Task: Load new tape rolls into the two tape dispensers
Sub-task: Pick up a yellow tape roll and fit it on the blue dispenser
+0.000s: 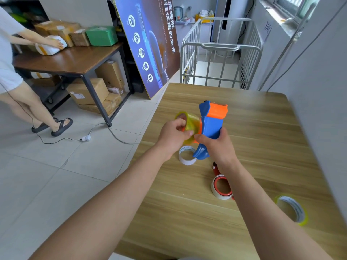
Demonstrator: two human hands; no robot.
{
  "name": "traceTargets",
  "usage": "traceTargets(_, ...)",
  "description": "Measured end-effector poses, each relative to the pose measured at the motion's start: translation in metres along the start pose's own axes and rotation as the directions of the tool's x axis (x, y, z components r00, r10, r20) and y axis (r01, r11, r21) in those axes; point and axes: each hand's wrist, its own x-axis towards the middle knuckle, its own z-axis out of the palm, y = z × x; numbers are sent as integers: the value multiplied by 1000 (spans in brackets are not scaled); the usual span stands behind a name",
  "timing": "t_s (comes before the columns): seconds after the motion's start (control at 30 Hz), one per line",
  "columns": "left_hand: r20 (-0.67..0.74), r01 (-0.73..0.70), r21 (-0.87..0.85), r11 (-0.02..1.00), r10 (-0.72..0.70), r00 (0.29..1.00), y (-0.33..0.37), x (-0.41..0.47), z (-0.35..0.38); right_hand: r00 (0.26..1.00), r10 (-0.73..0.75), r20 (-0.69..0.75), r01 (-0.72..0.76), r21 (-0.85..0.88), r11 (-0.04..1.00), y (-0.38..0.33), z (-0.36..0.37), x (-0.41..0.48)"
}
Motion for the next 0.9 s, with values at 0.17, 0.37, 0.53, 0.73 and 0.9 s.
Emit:
traceTargets(0.17,-135,-44,137,990,63,989,1,-4,3,1000,-3,-1,3,83,997,1,-1,-3)
traceTargets(0.37,1,63,28,998,-63,998,1,2,-3,998,4,63,-11,117,993,2,-4,-3)
traceTargets(0.53,-45,186,159,970,-181,982,-2,6,0,994,12,109,-30,169,985,0,-2,-2)
traceTargets(0.73,89,297,-156,942,-286,954,-1,6,-10,988,20,151,-45,163,986,1,-6,0)
traceTargets(0.9,85,415,-150,897,-407,910,2,4,-9,983,8,184,-37,156,987,2,-3,0)
